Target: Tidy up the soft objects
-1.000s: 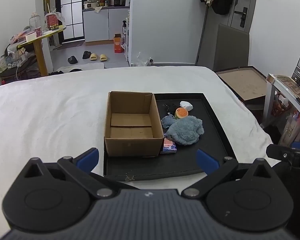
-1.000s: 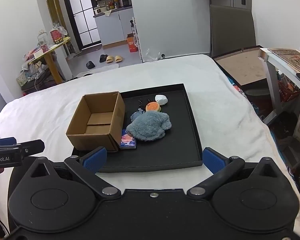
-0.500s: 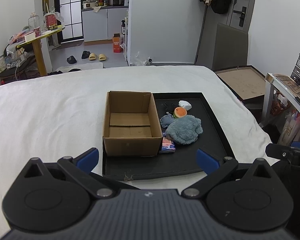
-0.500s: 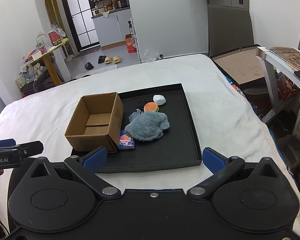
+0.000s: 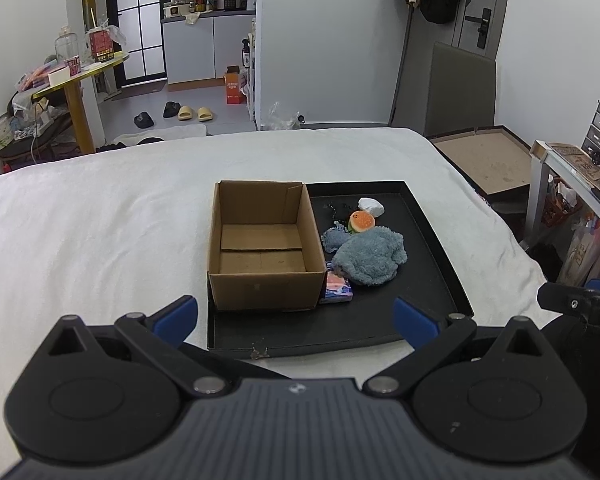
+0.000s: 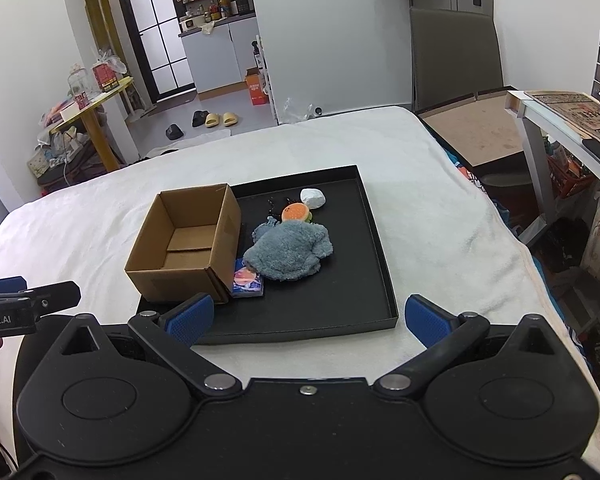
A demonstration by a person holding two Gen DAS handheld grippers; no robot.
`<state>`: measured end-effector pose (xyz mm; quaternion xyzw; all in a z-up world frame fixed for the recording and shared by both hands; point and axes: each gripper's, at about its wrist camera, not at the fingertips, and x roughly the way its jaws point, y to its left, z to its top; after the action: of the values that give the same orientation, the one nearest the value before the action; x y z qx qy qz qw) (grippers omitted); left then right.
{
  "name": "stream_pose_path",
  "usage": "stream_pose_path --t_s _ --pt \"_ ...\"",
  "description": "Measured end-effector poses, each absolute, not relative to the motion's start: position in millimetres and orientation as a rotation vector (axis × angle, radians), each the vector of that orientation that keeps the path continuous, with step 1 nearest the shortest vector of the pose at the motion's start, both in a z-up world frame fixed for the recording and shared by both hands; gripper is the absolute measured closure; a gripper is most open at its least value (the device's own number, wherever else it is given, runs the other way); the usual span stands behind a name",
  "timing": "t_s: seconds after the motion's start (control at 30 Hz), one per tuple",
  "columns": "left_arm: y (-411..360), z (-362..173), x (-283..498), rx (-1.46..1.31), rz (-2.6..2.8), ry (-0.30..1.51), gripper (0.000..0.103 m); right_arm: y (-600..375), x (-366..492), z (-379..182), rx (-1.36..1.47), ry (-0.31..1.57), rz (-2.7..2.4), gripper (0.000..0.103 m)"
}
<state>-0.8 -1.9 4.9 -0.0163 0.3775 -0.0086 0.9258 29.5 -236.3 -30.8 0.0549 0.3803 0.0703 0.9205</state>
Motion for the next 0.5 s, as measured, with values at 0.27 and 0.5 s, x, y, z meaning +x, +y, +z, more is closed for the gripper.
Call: stream_pose_path --t_s 0.27,0.5 --pt "-0.7 4.2 -1.4 -0.038 -0.023 0.777 0.000 -235.4 28.7 -31.7 0.112 0.782 0.145 0.000" --pt "0.0 3.9 -1.5 -0.042 -0.027 0.776 0.000 -233.7 27.4 -34.0 0.112 0.781 0.149 0.000"
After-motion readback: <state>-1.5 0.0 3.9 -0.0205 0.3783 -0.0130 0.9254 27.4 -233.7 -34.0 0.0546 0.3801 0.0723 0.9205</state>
